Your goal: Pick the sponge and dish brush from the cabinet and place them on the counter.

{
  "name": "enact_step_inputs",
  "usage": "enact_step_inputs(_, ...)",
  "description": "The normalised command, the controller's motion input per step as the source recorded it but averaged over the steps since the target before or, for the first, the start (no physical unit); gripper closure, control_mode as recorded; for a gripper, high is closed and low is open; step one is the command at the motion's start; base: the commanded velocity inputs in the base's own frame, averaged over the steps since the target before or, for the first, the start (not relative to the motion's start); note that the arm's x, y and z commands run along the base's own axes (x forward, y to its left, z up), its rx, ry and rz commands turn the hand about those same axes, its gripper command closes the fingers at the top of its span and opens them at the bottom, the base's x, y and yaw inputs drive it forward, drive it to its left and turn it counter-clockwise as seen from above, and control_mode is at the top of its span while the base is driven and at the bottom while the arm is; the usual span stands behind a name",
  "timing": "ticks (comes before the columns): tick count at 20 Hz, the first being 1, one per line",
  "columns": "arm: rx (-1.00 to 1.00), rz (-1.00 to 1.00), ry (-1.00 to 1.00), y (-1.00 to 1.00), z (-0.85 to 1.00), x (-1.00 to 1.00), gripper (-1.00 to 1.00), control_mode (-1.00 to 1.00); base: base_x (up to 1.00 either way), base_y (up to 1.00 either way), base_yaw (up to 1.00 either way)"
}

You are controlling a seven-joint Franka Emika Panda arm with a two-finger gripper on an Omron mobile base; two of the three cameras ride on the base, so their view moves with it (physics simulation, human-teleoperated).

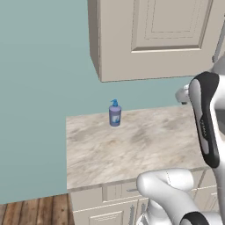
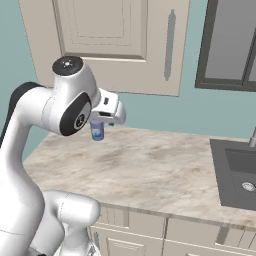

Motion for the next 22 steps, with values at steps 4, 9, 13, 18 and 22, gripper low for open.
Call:
enact_step_inputs(4,-0.03,0.0,-0.11,-0.24,0.44,-0.03,-1.0,-1.0,0.0,0.0,0.0)
enact_step_inputs(9,-0.04,0.0,-0.09,-0.22,0.37,-0.11,-1.0,-1.0,0.0,0.0,0.0)
enact_step_inputs(13,-0.06,0.0,-0.09,-0.22,0.19,-0.13,-1.0,-1.0,0.0,0.0,0.0)
enact_step_inputs(18,-0.08,0.0,-0.07,-0.18,0.2,-0.02,-1.0,-1.0,0.0,0.0,0.0)
enact_step_inputs(22,-0.08,0.0,-0.03,-0.12,0.15,0.0,-1.0,-1.0,0.0,0.0,0.0)
